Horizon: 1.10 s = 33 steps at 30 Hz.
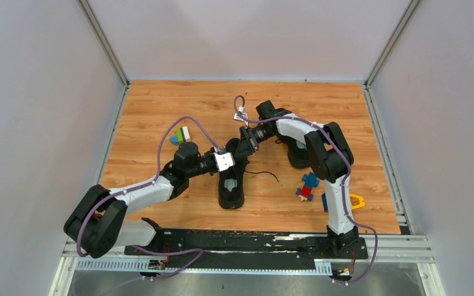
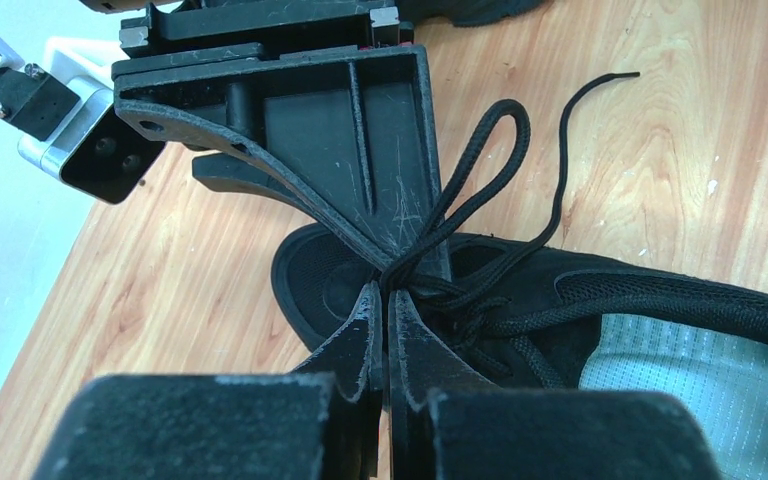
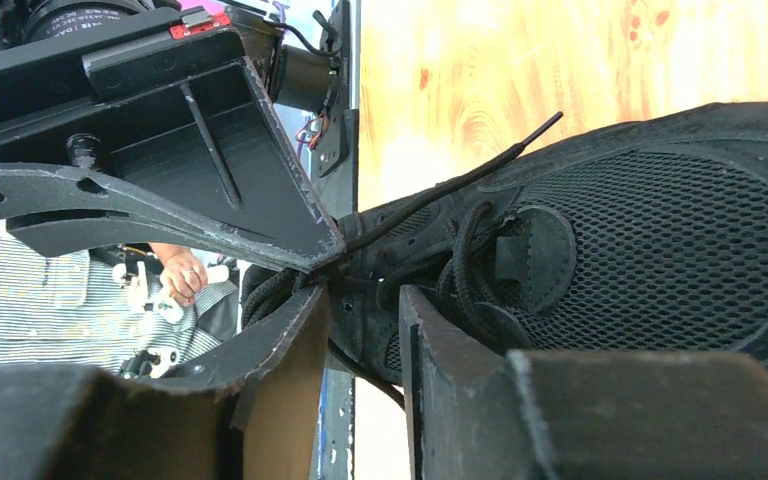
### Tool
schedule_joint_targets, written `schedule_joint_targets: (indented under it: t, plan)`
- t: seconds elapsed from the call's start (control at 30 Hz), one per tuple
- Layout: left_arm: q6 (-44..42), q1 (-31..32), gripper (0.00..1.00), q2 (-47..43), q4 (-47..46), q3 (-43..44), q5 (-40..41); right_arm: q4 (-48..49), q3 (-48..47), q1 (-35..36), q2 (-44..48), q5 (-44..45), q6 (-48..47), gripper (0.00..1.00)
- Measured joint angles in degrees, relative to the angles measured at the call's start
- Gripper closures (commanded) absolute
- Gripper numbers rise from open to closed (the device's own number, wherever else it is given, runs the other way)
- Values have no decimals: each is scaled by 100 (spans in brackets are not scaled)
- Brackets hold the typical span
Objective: Tie the shoes
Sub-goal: Cross the shoelace with the shoelace.
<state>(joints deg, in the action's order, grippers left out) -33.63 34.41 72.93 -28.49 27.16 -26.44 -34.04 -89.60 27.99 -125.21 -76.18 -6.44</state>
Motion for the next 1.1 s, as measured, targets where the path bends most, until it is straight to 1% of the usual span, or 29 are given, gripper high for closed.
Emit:
schedule_joint_targets:
  t: [0.2,0.47,0.53,0.7,0.73,0.8,0.93,1.0,1.1]
  plan:
    - [136,0,100,52,-24,0,28,-20,-9,13,-11,-101,146,89]
    - [308,7,100,55,-13,0,116,247,68,13,-4,-42,461,99]
    - [343,13,100,55,-2,0,149,337,138,7,15,-28,505,99]
    - [391,13,100,55,26,2,184,466,295,-68,133,39,560,98]
    - [396,17,100,55,37,2,195,472,317,-85,157,46,573,95]
    - [396,33,100,55,48,2,210,476,341,-109,173,28,581,84]
    - [391,33,100,52,74,15,210,476,356,-118,175,-42,592,76]
    - [389,33,100,52,79,17,195,476,356,-111,177,-52,592,74]
    - [380,33,100,52,76,20,170,476,356,-101,177,-61,590,72]
